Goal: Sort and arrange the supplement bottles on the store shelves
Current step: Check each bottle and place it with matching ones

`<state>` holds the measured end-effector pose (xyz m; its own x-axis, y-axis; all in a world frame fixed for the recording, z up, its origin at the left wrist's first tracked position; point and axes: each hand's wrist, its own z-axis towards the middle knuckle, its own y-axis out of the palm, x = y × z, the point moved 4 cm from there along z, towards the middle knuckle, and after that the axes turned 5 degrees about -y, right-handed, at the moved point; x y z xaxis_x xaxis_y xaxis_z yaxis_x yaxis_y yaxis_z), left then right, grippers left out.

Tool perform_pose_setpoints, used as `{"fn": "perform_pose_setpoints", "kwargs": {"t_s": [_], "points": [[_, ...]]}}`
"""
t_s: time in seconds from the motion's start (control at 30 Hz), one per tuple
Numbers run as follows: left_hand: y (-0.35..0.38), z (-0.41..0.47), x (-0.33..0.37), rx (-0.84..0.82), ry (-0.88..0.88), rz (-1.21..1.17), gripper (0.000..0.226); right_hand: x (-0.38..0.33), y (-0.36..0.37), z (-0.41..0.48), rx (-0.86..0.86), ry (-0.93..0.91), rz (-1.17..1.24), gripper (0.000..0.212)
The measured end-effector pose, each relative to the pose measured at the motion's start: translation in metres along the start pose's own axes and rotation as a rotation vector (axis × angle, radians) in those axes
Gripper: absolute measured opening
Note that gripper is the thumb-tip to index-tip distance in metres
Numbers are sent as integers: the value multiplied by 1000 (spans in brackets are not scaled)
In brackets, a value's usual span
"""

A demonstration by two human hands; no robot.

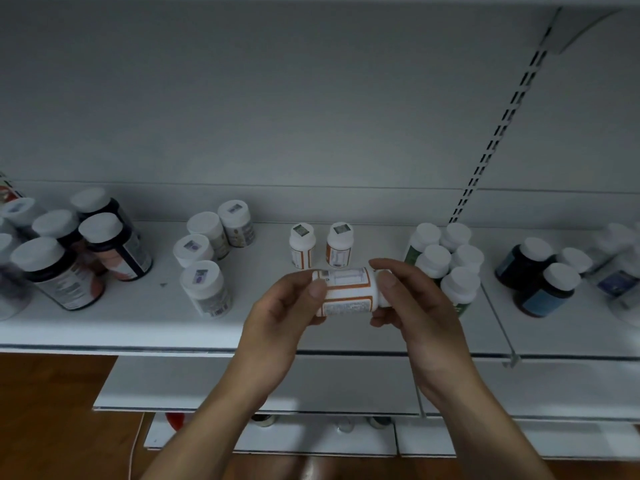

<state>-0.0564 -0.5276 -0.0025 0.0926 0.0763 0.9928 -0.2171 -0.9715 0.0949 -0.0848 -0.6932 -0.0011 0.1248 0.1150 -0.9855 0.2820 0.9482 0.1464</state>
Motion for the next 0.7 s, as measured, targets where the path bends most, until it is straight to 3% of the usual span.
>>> {"fn": "perform_pose_setpoints", "kwargs": {"t_s": [0.1,0.17,0.23,0.37,0.5,0.7], "points": [[1,0,-1,-49,55,21,49,2,0,1,18,23,4,15],[0,2,-2,-27,59,-1,41,3,1,1,-18,22,20,18],[0,2,-3,18,-3,-11,33,2,3,0,-64,11,50,18],[2,1,-4,51,-143,43,59,3,4,2,-28,8,4,24],[6,0,-9,6,-234,96,65,3,5,6,4,13,-20,27],[1,-2,-18,28,-70,201,36,3,8,11,1,-30,-157,23]]}}
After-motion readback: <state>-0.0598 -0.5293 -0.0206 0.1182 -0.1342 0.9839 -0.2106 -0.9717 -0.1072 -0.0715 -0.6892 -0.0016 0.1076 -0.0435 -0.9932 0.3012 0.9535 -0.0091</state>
